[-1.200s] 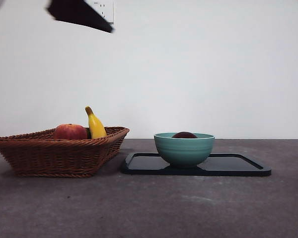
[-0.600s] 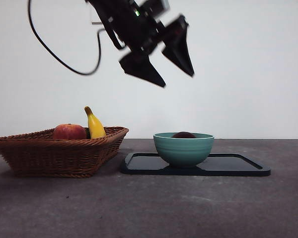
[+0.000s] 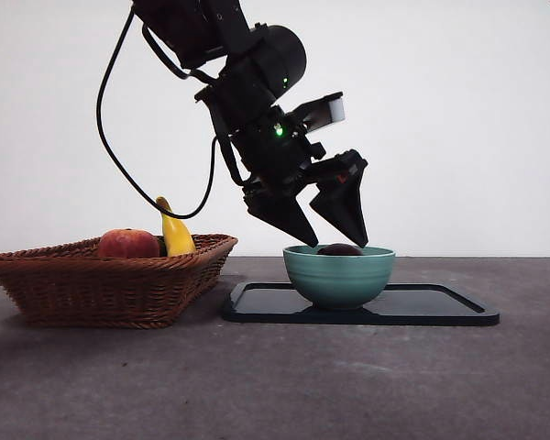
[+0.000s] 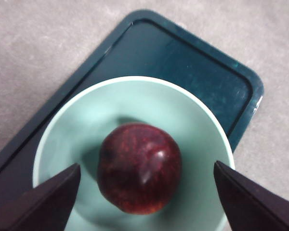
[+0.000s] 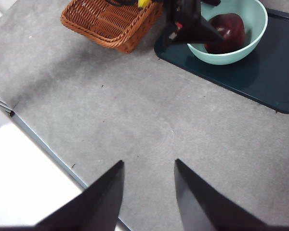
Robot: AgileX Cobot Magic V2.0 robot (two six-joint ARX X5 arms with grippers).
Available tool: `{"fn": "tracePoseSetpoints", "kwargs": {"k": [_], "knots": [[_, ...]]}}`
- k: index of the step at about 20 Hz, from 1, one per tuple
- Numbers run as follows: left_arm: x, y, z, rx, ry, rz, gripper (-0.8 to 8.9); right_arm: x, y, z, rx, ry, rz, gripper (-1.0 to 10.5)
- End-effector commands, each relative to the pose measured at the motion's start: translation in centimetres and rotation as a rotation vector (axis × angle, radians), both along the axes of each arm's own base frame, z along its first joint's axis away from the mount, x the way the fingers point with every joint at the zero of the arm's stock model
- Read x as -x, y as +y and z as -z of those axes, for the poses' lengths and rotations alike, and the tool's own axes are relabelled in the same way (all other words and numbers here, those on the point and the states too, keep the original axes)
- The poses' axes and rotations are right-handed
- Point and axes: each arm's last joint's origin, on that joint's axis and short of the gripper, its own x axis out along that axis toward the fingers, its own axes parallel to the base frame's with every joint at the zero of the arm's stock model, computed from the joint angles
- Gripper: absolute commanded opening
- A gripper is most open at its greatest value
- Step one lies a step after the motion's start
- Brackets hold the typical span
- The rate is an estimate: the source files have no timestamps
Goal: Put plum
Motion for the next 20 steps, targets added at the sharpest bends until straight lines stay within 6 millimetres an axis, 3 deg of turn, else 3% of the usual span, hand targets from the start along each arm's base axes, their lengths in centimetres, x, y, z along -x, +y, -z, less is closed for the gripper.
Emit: {"fn": "tracePoseSetpoints", "kwargs": {"k": [1, 17, 20], "knots": [[-0.3, -1.0, 0.6, -0.005, -0.031, 0.042, 4.33, 0.0, 0.1, -0.2, -0.01, 0.0, -0.002, 1.7], [-0.6, -1.6, 2.7, -0.029, -0.017, 0.062, 4.27, 0.0, 0.1, -0.3, -0.009, -0.002, 0.0, 1.7], [-0.6, -1.7, 2.8, -0.03, -0.016, 0.062, 3.59, 0.0, 0.1, -0.3, -0.009, -0.003, 0.0, 1.7]]}}
